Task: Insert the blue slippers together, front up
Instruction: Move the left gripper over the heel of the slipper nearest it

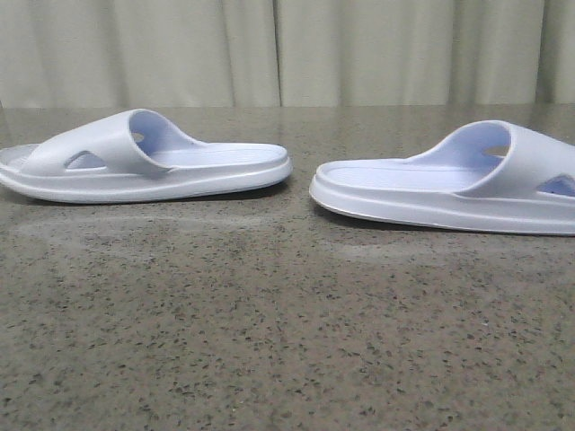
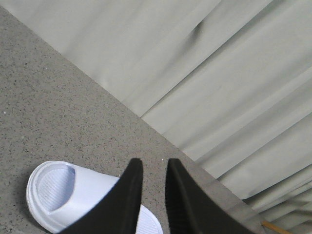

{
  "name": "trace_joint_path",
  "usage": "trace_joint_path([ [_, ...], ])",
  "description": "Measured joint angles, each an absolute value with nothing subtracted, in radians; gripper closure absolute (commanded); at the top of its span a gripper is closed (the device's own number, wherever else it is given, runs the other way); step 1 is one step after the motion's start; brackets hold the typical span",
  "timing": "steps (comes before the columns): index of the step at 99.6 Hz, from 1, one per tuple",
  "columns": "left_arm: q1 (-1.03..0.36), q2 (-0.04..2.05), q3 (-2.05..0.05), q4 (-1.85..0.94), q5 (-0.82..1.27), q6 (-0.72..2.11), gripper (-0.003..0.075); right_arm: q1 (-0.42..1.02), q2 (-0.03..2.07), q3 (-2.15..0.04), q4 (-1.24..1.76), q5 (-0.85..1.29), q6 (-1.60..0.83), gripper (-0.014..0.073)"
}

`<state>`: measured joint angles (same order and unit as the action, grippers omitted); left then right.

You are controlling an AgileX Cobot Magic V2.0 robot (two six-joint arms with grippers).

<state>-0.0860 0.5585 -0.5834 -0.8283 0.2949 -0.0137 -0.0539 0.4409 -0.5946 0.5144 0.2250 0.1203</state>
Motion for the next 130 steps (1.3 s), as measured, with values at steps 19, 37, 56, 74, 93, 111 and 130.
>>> trace_joint_path([
  [19, -0.086, 0.559, -0.583, -0.83, 0.295, 0.0, 0.0202, -0.054, 0.441, -0.595, 0.564, 0.225, 0.12, 0.0094],
  [37, -0.086, 0.559, -0.583, -0.856, 0.303, 0.0, 0.024, -0.054, 0.441, -0.595, 0.579, 0.225, 0.12, 0.0095],
  [56, -0.086, 0.577, -0.583, -0.861, 0.305, 0.0, 0.0278, -0.054, 0.441, -0.595, 0.59, 0.252, 0.12, 0.0095],
  [74, -0.086, 0.656, -0.558, -0.931, 0.305, -0.022, 0.0311, -0.054, 0.441, -0.595, 0.59, 0.284, 0.12, 0.0095],
  [93, -0.086, 0.768, -0.55, -0.979, 0.303, -0.023, 0.0321, -0.054, 0.441, -0.595, 0.59, 0.294, 0.12, 0.0095],
  [111, -0.086, 0.878, -0.55, -1.024, 0.302, -0.023, 0.0321, -0.054, 0.441, -0.595, 0.59, 0.298, 0.12, 0.0095],
  [130, -0.086, 0.994, -0.55, -1.05, 0.3, -0.023, 0.0321, -0.054, 0.441, -0.595, 0.59, 0.3, 0.12, 0.0095],
])
